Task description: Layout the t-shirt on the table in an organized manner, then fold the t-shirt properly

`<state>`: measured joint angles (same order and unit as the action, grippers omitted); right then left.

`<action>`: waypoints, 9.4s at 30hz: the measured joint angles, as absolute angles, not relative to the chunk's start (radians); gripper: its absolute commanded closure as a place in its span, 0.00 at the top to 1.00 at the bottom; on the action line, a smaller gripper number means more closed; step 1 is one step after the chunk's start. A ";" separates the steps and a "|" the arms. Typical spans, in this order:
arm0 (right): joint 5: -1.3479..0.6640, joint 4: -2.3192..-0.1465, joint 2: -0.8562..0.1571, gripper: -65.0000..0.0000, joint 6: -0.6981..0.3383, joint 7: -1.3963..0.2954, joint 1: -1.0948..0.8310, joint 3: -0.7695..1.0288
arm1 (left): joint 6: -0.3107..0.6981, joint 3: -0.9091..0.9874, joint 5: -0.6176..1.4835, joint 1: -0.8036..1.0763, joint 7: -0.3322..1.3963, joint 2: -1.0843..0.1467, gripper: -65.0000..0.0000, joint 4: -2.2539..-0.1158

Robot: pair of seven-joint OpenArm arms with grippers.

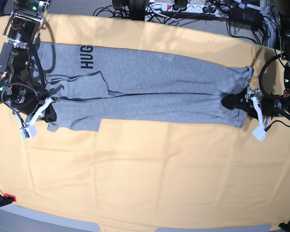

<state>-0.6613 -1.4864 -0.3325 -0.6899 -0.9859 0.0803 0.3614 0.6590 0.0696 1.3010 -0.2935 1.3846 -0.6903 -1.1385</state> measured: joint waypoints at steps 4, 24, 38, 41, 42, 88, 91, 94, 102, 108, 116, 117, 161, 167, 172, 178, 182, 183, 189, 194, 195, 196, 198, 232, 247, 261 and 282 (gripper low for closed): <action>-0.735 -1.487 -0.335 0.00 -0.690 -1.015 0.078 0.362 | 0.659 0.070 1.301 -0.294 1.384 -0.690 0.75 -1.139; -0.868 -1.742 -0.336 0.00 -0.691 -1.095 -0.111 0.361 | 0.659 0.070 1.290 -0.291 1.335 -0.690 0.75 -1.138; -0.747 -1.887 -0.358 0.00 -0.693 -1.119 -0.253 0.361 | 0.659 0.070 1.290 -0.291 1.332 -0.691 0.75 -1.138; -0.707 -1.887 -0.377 0.00 -0.693 -1.118 -0.252 0.361 | 0.659 0.070 1.290 -0.291 1.332 -0.691 0.75 -1.138; -0.707 -1.886 -0.381 0.00 -0.693 -1.118 -0.251 0.361 | 0.659 0.070 1.289 -0.291 1.332 -0.691 0.75 -1.138; -0.520 -1.697 -0.284 0.00 -0.654 -0.837 -0.235 0.333 | 0.690 0.797 1.366 -0.028 1.410 -0.643 0.75 -1.133; -0.528 -1.697 -0.285 0.00 -0.655 -0.854 -0.239 0.331 | 0.690 0.793 1.368 -0.027 1.411 -0.613 0.75 -1.133; -0.535 -1.697 -0.285 0.00 -0.656 -0.887 -0.237 0.331 | 0.692 0.792 1.337 -0.026 1.379 -0.569 0.75 -1.134; -0.574 -1.697 -0.285 0.00 -0.655 -0.908 -0.236 0.332 | 0.694 0.696 1.211 -0.041 1.238 -0.465 0.75 -1.139; -0.583 -1.697 -0.285 0.00 -0.655 -0.909 -0.238 0.332 | 0.700 0.516 1.212 -0.050 1.168 -0.460 0.75 -1.145; -0.584 -1.697 -0.285 0.00 -0.655 -0.915 -0.237 0.332 | 0.705 0.379 1.280 -0.067 1.217 -0.468 0.73 -1.150; -0.587 -1.697 -0.285 0.00 -0.655 -0.921 -0.236 0.332 | 0.705 0.378 1.308 -0.071 1.256 -0.467 0.67 -1.150; -0.603 -1.697 -0.285 0.00 -0.659 -0.929 -0.236 0.331 | 0.667 0.248 1.451 -0.114 1.415 -0.379 0.00 -1.539; -0.603 -1.697 -0.285 0.00 -0.659 -0.929 -0.236 0.331 | 0.691 0.175 1.451 -0.105 1.415 -0.303 0.00 -1.594; -0.603 -1.697 -0.285 0.00 -0.659 -0.931 -0.236 0.331 | 0.691 0.102 1.390 -0.106 1.411 -0.222 0.00 -1.593; -0.603 -1.697 -0.285 0.00 -0.659 -0.932 -0.236 0.331 | 0.693 0.001 1.217 -0.108 1.351 -0.129 0.00 -1.581; -0.603 -1.697 -0.285 0.00 -0.659 -0.931 -0.236 0.331 | 0.692 -0.033 1.085 -0.109 1.256 -0.063 0.00 -1.581; -0.603 -1.697 -0.285 0.00 -0.659 -0.931 -0.236 0.331 | 0.692 -0.035 1.059 -0.108 1.241 -0.047 0.00 -1.581; -0.603 -1.697 -0.285 0.00 -0.674 -0.932 -0.236 0.331 | 0.691 -0.039 1.012 -0.109 1.216 0.029 0.00 -1.581; -0.603 -1.697 -0.285 0.00 -0.674 -0.931 -0.236 0.331 | 0.691 -0.038 1.011 -0.109 1.207 0.082 0.00 -1.581; -0.603 -1.697 -0.285 0.00 -0.674 -0.931 -0.236 0.331 | 0.691 -0.039 1.013 -0.109 1.207 0.085 0.00 -1.581; -0.603 -1.697 -0.285 0.00 -0.674 -0.931 -0.236 0.331 | 0.691 -0.039 1.024 -0.109 1.213 0.085 0.11 -1.581; -0.603 -1.697 -0.285 0.00 -0.674 -0.931 -0.236 0.331 | 0.690 -0.039 1.079 -0.110 1.246 0.083 0.43 -1.581; -0.603 -1.697 -0.285 0.00 -0.673 -0.931 -0.236 0.331 | 0.639 0.252 0.820 -0.164 1.276 0.076 0.00 -1.632; -0.603 -1.697 -0.285 0.00 -0.673 -0.932 -0.236 0.331 | 0.684 -0.084 0.892 -0.105 1.340 0.052 0.00 -1.631; -0.603 -1.697 -0.285 0.00 -0.674 -0.932 -0.234 0.331 | 0.693 -0.223 1.190 -0.186 1.414 0.050 0.00 -1.631; -0.599 -1.696 -0.287 0.00 -0.675 -0.966 -0.160 0.330 | 0.628 0.032 0.803 -0.067 1.350 0.040 0.00 -1.629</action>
<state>-0.5987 -1.6962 -0.2874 -0.6746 -0.9661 -0.1600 0.3298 0.6277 0.0319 0.8028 -0.0673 1.3502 0.0402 -1.6287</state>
